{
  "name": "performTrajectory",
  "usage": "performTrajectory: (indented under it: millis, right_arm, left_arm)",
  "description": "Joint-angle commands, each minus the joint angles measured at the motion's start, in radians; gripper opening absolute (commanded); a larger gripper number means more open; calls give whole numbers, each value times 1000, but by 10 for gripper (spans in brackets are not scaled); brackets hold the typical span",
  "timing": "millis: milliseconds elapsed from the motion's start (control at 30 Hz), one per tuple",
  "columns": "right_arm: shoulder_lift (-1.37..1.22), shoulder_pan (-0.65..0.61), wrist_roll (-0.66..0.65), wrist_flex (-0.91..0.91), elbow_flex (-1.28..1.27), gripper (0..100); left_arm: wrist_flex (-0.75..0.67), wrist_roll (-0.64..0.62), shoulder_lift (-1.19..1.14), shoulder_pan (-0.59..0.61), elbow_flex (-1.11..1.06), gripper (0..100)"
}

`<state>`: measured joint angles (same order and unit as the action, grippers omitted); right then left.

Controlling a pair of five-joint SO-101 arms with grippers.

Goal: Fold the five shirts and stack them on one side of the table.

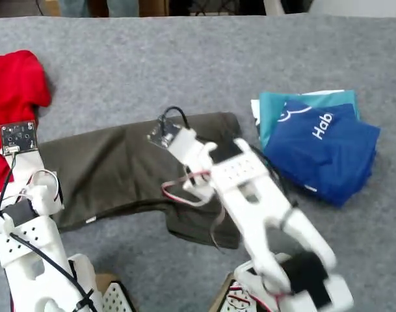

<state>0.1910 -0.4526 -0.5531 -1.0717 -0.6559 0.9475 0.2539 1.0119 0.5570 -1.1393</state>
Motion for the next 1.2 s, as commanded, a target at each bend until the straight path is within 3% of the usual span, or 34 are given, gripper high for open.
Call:
performTrajectory:
  millis: [0, 233, 633, 833, 933, 1167]
  right_arm:
    - [-194, -9, -6, 26, 162, 14]
    - [-303, -14, 15, 21, 209, 14]
    - [-59, -17, -18, 21, -68, 14]
    - [54, -97, -51, -14, -225, 14]
    - [114, -140, -60, -55, -265, 14]
    - [297, -172, -213, -270, -255, 14]
  left_arm:
    - [-6, -8, 5, -10, 2, 30]
    - [-14, -6, 5, 8, 2, 30]
    - [-57, -6, 5, 22, 2, 30]
    - [-64, -6, 5, 22, 8, 30]
    - [-64, -6, 5, 22, 8, 30]
    - [-64, -6, 5, 21, 12, 30]
